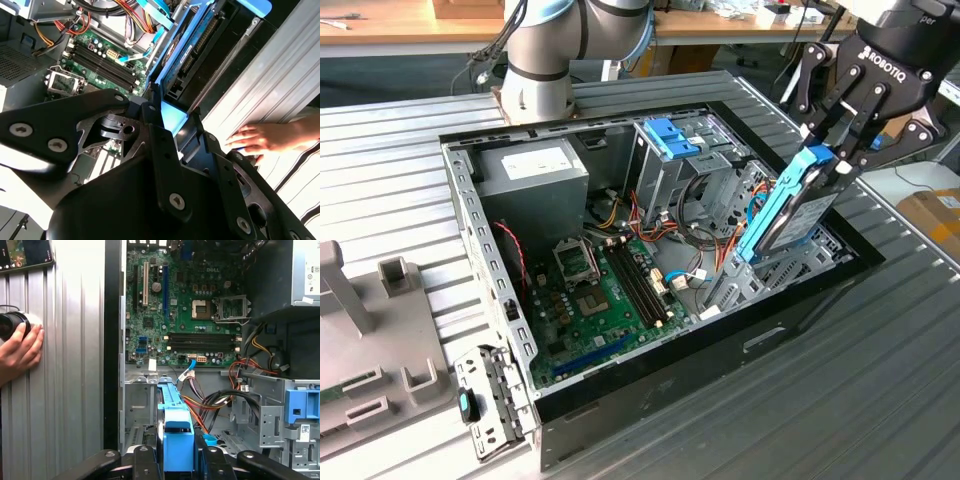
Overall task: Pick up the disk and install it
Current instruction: 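Insert the disk into the insertion slot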
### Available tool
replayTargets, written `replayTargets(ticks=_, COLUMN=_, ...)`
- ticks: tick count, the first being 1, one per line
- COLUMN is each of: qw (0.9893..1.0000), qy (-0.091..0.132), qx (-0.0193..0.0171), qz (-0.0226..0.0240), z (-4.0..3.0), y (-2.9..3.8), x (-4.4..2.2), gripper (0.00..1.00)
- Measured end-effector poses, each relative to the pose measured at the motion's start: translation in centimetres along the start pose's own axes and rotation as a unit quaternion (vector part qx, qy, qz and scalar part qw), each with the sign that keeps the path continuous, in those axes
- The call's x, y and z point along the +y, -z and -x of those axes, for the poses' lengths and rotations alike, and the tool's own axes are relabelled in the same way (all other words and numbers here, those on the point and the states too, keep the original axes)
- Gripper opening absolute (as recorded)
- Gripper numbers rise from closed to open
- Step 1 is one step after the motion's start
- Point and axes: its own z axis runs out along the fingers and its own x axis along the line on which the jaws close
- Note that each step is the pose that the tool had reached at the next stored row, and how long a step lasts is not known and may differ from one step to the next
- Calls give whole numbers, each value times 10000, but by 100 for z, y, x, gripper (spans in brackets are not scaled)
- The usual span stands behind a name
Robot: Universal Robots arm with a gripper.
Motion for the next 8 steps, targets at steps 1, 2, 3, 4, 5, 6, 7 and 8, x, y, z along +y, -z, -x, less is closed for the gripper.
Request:
replayTargets(ticks=1, qw=10000, qy=0, qx=-1, qz=0, z=0, y=-15, x=0, gripper=36)
replayTargets(ticks=2, qw=10000, qy=0, qx=0, qz=0, z=-1, y=-36, x=0, gripper=36)
replayTargets(ticks=3, qw=10000, qy=0, qx=-1, qz=0, z=-1, y=-51, x=0, gripper=36)
replayTargets(ticks=4, qw=10000, qy=0, qx=0, qz=0, z=-2, y=-76, x=0, gripper=36)
replayTargets(ticks=5, qw=10000, qy=0, qx=0, qz=0, z=-3, y=-111, x=0, gripper=36)
replayTargets(ticks=6, qw=10000, qy=0, qx=0, qz=0, z=-4, y=-128, x=0, gripper=36)
replayTargets(ticks=7, qw=10000, qy=0, qx=-1, qz=0, z=-4, y=-140, x=0, gripper=36)
replayTargets(ticks=8, qw=10000, qy=0, qx=0, qz=0, z=-4, y=-140, x=0, gripper=36)
